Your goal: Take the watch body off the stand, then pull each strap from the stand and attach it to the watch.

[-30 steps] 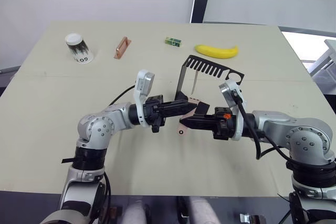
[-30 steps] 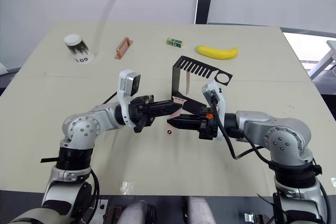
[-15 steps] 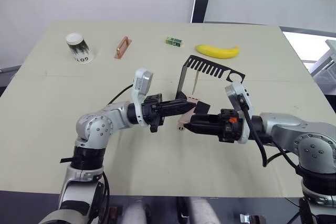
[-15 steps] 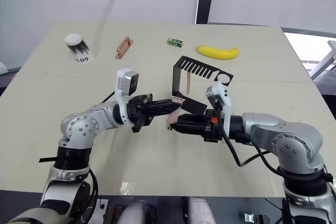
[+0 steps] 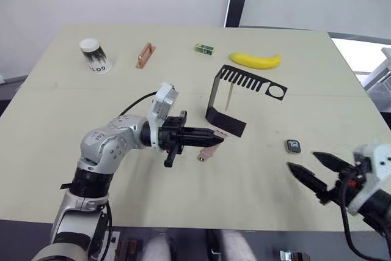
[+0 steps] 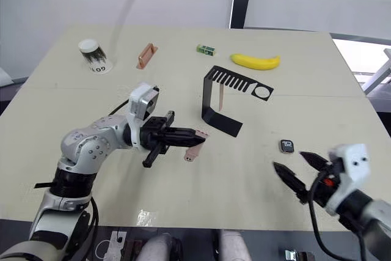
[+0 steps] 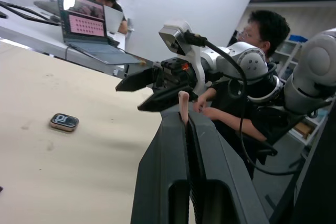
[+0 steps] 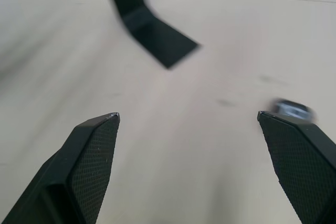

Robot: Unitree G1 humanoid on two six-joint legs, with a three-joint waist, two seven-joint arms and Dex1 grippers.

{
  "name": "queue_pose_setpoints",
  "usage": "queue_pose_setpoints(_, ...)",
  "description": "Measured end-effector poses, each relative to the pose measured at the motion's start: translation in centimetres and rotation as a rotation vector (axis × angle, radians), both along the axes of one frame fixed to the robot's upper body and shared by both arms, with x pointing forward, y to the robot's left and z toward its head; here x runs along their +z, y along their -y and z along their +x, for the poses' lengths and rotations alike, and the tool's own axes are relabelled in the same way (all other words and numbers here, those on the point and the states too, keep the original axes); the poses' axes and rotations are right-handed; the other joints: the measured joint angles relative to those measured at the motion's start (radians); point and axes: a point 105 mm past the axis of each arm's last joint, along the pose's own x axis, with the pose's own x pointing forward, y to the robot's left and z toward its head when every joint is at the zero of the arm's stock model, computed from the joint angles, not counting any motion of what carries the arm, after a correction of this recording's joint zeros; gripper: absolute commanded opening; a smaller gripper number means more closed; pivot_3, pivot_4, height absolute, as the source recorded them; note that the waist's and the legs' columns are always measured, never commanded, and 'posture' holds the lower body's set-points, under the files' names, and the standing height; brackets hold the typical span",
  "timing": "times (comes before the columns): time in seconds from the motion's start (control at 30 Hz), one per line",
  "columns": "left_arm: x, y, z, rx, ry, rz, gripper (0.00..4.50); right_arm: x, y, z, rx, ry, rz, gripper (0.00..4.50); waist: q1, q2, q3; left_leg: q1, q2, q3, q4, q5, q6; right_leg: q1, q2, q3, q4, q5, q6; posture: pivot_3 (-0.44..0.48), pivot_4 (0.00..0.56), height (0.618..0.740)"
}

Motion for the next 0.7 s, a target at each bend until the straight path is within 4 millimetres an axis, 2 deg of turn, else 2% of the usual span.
queue_pose_setpoints(0.07, -0.2, 0.3, 0.0, -0.025, 0.027, 0.01, 0.0, -0.4, 1.2, -1.3, -0.084, -0.011, -0.015, 4.46, -0.003, 0.001, 0.0, 0.0, 0.0, 0.001, -0.001, 0.0, -0.001, 0.0, 0.0, 0.001, 0.001, 0.0, 0.0, 0.0, 0.15, 0.74)
queue_pose_setpoints(0.17, -0.4, 0.2, 0.2, -0.028, 0.062, 0.018, 0.0, -0.8, 1.5, -2.6, -0.129, -0.028, -0.027, 4.46, -0.007, 0.001, 0.0, 0.0, 0.0, 0.001, -0.003, 0.001, -0.002, 0.001, 0.001, 0.001, 0.002, -0.001, -0.001, 0.0, 0.15, 0.74)
queue_pose_setpoints(0.3, -0.7, 0.4, -0.1, -0.052, 0.095, 0.031, 0.0, -1.5, 1.4, -2.7, -0.171, -0.028, -0.024, 4.46, -0.006, 0.001, 0.0, 0.001, 0.0, 0.001, -0.002, 0.001, -0.001, 0.0, 0.001, 0.001, 0.001, -0.001, -0.001, 0.0, 0.15, 0.74)
queue_pose_setpoints(0.4, -0.9, 0.4, 0.0, -0.041, 0.111, 0.036, 0.0, -2.0, 0.2, -1.2, -0.154, -0.011, -0.017, 4.46, -0.007, 0.001, 0.0, 0.001, 0.0, 0.001, -0.002, 0.001, -0.001, 0.0, 0.0, 0.002, 0.001, -0.001, -0.001, 0.0, 0.15, 0.74)
queue_pose_setpoints(0.5, -1.2, 0.3, 0.3, -0.017, 0.123, 0.04, 0.0, -2.5, -1.0, 1.1, -0.139, 0.016, -0.014, 4.46, -0.006, 0.001, 0.0, 0.001, 0.0, 0.0, -0.002, 0.001, -0.001, -0.001, 0.001, 0.001, 0.001, -0.001, -0.001, 0.0, 0.15, 0.74)
queue_pose_setpoints(0.7, -1.5, 0.1, 0.6, 0.022, 0.145, 0.05, 0.0, -4.4, -1.4, 5.2, -0.196, 0.007, -0.026, 4.46, -0.001, 0.002, 0.0, 0.0, -0.001, 0.0, -0.001, 0.001, 0.0, -0.002, 0.0, 0.001, 0.001, -0.001, -0.001, 0.0, 0.15, 0.74)
